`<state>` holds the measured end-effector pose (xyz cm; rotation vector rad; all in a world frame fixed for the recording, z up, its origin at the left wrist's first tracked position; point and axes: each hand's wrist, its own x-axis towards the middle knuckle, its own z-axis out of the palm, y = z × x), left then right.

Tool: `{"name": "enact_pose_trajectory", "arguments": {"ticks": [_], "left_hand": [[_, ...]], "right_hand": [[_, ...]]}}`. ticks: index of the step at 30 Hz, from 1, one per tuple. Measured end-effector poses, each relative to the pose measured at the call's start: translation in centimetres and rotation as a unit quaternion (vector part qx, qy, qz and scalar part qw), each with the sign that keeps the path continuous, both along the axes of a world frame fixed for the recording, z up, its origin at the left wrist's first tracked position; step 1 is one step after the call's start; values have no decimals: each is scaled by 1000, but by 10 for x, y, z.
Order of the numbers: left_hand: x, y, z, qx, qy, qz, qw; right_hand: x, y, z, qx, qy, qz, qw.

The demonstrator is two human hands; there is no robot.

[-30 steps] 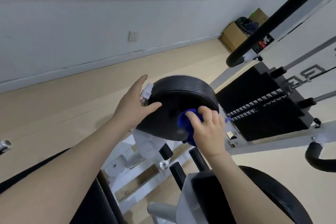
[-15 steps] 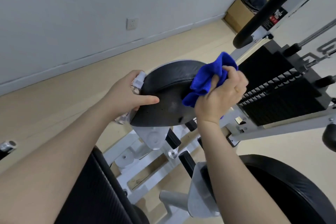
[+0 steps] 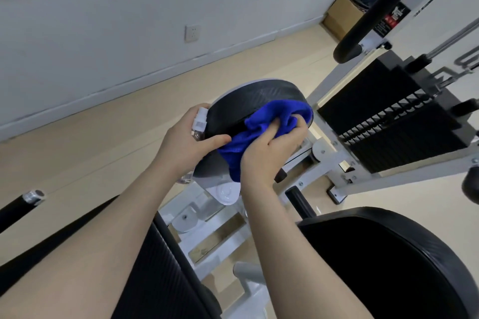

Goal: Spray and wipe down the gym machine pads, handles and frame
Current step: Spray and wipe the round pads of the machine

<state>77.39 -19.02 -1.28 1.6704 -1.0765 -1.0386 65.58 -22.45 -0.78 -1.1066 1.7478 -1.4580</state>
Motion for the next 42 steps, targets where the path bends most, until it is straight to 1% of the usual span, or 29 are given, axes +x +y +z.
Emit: {"name": "enact_pose_trajectory", "arguments": {"ticks": [1, 3, 4, 6, 8, 9, 11, 12, 13, 15, 17, 18, 19, 20, 23, 24, 25, 26, 27, 29, 30, 31, 33, 35, 37, 38, 39, 40, 42], "left_hand": [[0, -1, -1, 2, -1, -4, 1000], [0, 0, 1, 3, -4, -6, 1000], [-1, 2, 1, 2, -5, -4, 1000], [-1, 3, 1, -1, -7, 5, 1000], [-3, 7, 0, 1, -10, 15, 1000], [-4, 8, 1, 2, -14, 15, 1000], [-5, 10, 2, 3, -19, 21, 1000], [-6, 11, 2, 3, -16, 25, 1000], [-8, 12, 3, 3, -15, 29, 999], [-11, 15, 3, 1, -18, 35, 999], [-13, 20, 2, -1, -18, 41, 999], [-14, 21, 3, -2, -21, 42, 999], [-13, 21, 3, -3, -28, 41, 999], [-12, 20, 2, -4, -31, 42, 999], [-9, 14, 0, -6, -27, 45, 999], [-9, 13, 0, -5, -29, 44, 999], [-9, 12, 0, -4, -30, 44, 999], [-10, 12, -1, -6, -30, 46, 998], [-11, 12, -3, -7, -28, 50, 998], [-13, 14, -5, -6, -26, 59, 998], [-15, 16, -5, -5, -29, 61, 998], [-16, 17, -5, -8, -33, 63, 997], [-17, 19, -3, -11, -37, 62, 997], [-18, 20, -3, -12, -36, 69, 997], [-18, 20, -3, -13, -40, 75, 996], [-18, 20, -4, -14, -38, 75, 996], [-18, 18, -5, -18, -37, 74, 996], [-17, 17, -5, -20, -33, 72, 997], [-17, 16, -3, -16, -25, 69, 997]], "right_hand": [[2, -1, -9, 64, -12, -22, 998], [4, -1, -27, 191, -62, -50, 978], [2, -1, -32, 224, -88, -44, 970], [-7, -6, -31, 242, -107, -16, 964], [-21, -11, -18, 198, -47, 14, 979], [-29, -17, -10, 147, -18, 15, 989], [-38, -32, 4, 52, 2, -14, 999], [-41, -40, 4, 37, 0, -30, 999], [-41, -44, 0, 48, -6, -40, 998], [-43, -44, -19, 144, -27, -43, 988], [-45, -36, -42, 290, -19, -7, 957], [-47, -33, -49, 339, -16, 18, 941], [-49, -34, -53, 350, -27, 26, 936], [-50, -36, -51, 326, -45, 25, 944], [-59, -46, -38, 157, -43, 3, 987], [-61, -48, -37, 112, -41, -3, 993], [-62, -49, -42, 94, -31, -7, 995], [-61, -47, -51, 108, -19, -8, 994], [-59, -44, -65, 151, -10, -2, 989], [-52, -33, -87, 282, -8, 29, 959], [-50, -28, -94, 337, -30, 51, 940], [-48, -27, -97, 365, -64, 58, 927], [-47, -32, -92, 371, -118, 18, 921], [-52, -36, -84, 295, -144, -30, 944], [-57, -33, -73, 207, -125, -23, 970], [-58, -32, -74, 191, -92, -8, 977], [-58, -31, -79, 197, -66, 13, 978], [-57, -31, -84, 231, -57, 28, 971], [-55, -30, -81, 329, -82, 44, 940]]}}
